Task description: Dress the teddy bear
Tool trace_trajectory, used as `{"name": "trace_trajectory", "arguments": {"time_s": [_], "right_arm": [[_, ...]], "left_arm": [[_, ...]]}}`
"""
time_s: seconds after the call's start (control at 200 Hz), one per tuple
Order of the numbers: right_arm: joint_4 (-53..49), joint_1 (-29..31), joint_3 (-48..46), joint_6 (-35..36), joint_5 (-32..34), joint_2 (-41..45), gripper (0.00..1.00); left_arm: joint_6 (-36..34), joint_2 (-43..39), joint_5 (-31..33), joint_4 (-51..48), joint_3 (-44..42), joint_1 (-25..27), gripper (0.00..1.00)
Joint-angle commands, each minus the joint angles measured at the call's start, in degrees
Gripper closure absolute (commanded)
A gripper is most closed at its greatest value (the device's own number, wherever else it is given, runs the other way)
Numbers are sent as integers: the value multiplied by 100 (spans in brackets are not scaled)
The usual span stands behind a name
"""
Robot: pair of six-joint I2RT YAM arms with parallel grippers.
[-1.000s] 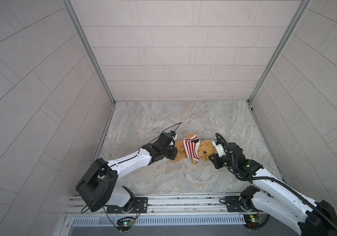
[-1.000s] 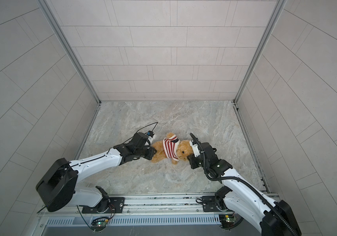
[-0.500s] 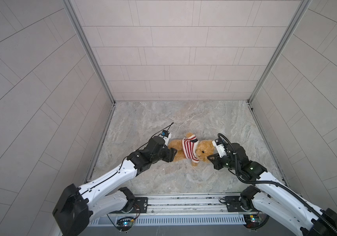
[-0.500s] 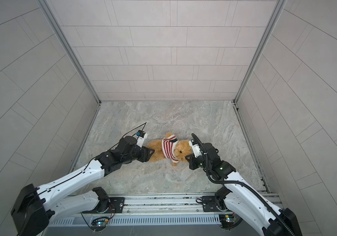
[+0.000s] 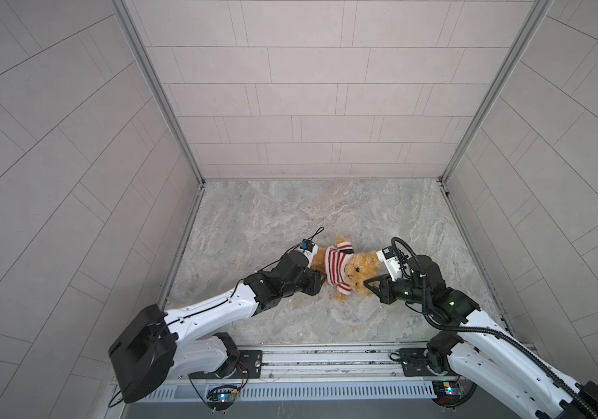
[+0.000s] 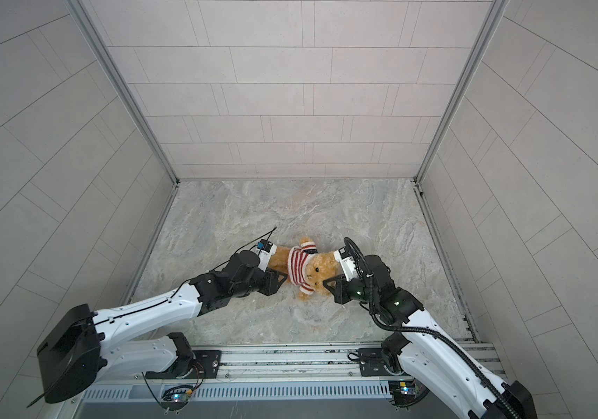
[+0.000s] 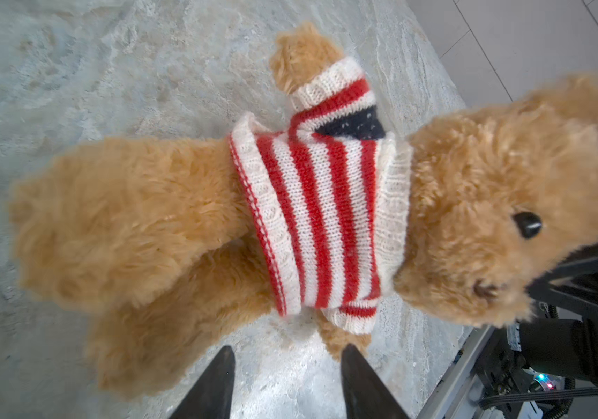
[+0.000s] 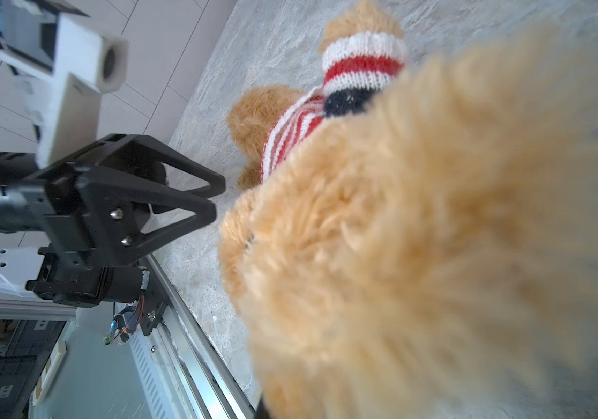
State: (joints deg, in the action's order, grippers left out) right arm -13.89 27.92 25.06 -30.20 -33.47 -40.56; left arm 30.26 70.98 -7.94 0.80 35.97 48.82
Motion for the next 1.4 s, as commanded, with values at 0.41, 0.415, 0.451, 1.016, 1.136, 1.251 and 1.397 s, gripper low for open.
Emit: {"name": "trace_trajectory", "arguments": {"time_s": [0.41, 0.415, 0.451, 1.016, 1.136, 1.251, 1.397], "right_arm": [[91, 39, 148, 41, -217, 162, 100], [85, 43, 148, 41, -210, 162, 100], [59, 45, 143, 66, -200, 163, 100], [-109, 45, 225, 128, -135, 197, 100], [-162, 43, 236, 121, -133, 242, 100], [-202, 43, 259, 128, -139, 276, 100], [-184, 46, 275, 119, -151, 272, 100]], "left_arm": [[278, 1147, -751, 1372, 196, -299, 76], [278, 1147, -748, 1376, 194, -301, 76], [287, 1140, -764, 1404, 174, -307, 79], [215, 1060, -775, 1431, 36, -364, 100], [310, 978, -727, 1412, -147, -516, 100], [291, 785, -636, 1356, -340, -598, 100], [240, 597, -487, 1186, -475, -635, 100]]}}
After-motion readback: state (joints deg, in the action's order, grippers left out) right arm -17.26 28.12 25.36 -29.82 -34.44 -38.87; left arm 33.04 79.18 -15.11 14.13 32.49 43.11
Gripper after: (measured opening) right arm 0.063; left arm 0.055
